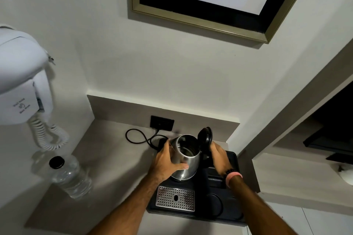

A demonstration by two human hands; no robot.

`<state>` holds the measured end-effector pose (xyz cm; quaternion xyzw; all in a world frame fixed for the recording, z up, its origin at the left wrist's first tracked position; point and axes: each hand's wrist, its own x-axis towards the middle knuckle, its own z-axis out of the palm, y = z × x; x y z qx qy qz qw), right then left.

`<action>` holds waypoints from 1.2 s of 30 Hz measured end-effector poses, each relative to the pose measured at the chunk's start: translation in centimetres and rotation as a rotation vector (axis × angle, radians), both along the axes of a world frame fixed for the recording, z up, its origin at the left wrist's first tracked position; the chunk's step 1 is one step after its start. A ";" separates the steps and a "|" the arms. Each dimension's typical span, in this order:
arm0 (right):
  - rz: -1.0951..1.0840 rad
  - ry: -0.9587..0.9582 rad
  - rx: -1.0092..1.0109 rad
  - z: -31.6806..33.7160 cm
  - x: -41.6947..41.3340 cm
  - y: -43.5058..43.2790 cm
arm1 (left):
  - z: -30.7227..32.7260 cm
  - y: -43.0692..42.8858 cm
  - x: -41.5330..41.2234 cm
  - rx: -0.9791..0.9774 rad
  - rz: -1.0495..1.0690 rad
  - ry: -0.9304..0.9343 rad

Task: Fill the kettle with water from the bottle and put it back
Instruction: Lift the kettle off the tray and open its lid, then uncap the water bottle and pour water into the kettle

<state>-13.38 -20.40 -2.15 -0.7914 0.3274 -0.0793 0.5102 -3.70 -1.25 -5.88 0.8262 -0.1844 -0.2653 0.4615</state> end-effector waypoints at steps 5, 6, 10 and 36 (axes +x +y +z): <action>0.001 -0.014 0.009 0.0 0.1 -0.1 | -0.1 -0.7 -0.4 -0.070 0.070 0.036; -0.003 -0.025 0.005 -0.1 0.1 -0.2 | 0.0 -0.8 -0.3 -0.083 0.066 0.031; 0.021 -0.055 0.033 0.4 0.3 -0.2 | 1.0 -0.2 0.3 -0.139 0.069 0.009; 0.455 0.079 -0.047 -3.6 11.9 15.6 | -4.5 17.3 4.9 -0.209 0.443 0.097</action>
